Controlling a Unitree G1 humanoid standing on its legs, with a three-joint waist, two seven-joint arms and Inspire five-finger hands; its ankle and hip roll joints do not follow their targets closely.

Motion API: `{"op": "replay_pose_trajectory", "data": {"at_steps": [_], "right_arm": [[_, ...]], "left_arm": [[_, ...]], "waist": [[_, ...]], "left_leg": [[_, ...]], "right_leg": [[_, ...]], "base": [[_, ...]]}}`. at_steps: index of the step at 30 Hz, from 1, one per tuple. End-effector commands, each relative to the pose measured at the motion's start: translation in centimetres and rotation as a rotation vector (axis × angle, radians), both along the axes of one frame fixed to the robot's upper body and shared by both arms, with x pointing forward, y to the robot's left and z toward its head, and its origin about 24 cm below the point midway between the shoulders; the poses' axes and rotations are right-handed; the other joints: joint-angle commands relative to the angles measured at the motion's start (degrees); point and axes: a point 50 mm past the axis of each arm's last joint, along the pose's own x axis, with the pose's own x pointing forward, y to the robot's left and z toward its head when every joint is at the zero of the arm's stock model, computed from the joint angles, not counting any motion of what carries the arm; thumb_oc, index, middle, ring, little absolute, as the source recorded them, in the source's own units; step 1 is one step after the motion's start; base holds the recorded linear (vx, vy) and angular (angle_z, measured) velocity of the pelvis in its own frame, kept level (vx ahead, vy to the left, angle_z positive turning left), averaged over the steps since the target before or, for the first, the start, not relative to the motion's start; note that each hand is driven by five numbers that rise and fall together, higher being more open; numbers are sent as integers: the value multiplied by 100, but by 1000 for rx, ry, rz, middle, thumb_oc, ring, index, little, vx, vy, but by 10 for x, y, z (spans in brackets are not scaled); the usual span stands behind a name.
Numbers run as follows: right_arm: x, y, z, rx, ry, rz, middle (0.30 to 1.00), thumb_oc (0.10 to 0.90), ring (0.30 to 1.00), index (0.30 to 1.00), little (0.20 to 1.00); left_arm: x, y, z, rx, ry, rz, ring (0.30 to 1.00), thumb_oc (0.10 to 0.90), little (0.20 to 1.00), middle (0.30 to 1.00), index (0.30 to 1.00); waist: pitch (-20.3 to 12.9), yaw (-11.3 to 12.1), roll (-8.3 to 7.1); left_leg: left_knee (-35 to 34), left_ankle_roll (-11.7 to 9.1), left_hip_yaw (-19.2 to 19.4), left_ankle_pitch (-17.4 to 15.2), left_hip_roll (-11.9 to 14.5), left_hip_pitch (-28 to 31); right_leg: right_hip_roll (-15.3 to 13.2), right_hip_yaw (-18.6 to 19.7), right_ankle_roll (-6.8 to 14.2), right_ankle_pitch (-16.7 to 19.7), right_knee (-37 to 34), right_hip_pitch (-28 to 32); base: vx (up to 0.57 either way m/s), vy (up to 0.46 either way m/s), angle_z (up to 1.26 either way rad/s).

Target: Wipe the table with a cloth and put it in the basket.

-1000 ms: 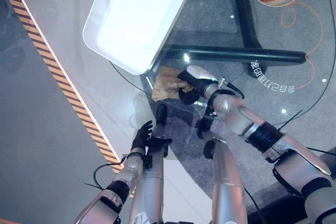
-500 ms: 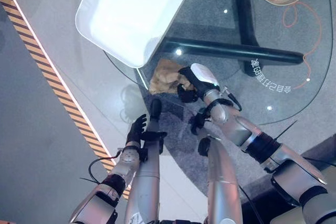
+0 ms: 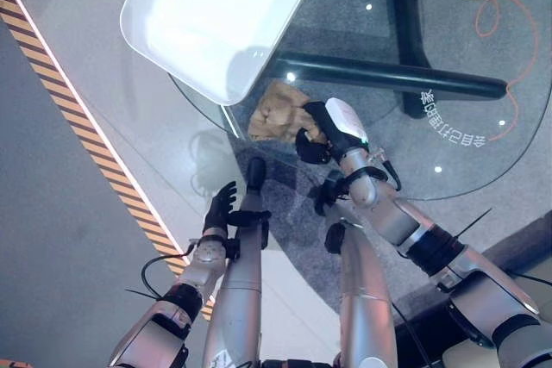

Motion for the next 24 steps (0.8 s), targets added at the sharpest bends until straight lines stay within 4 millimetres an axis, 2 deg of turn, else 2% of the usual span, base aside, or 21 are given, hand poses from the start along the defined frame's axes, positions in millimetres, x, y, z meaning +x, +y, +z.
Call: {"op": "replay_pose_trajectory", "data": {"at_steps": [1, 12, 24], "right_arm": [[8, -66, 83, 141, -395, -300, 300, 100, 300, 300, 200], [-1, -92, 97, 193, -515, -437, 300, 100, 300, 300, 200], [-13, -131, 107, 233, -625, -596, 300, 100, 300, 300, 200]], "left_arm": [[-62, 6, -57, -14, 233, 66, 900, 800, 900, 900, 900], [-63, 11, -57, -24, 230, 89, 900, 800, 900, 900, 900], [-68, 23, -58, -25, 231, 120, 900, 800, 900, 900, 900]], "waist": [[100, 3, 191], [100, -83, 138], [100, -198, 65]], "left_leg": [[129, 692, 593, -504, -278, 224], [137, 708, 625, -563, -264, 236], [153, 704, 676, -639, -226, 288]], "right_leg": [[113, 263, 313, 448, -211, 2], [167, 303, 325, 426, -266, 31], [211, 333, 349, 412, -315, 97]], "base": [[0, 0, -3], [-1, 0, -4], [0, -2, -3]]}}
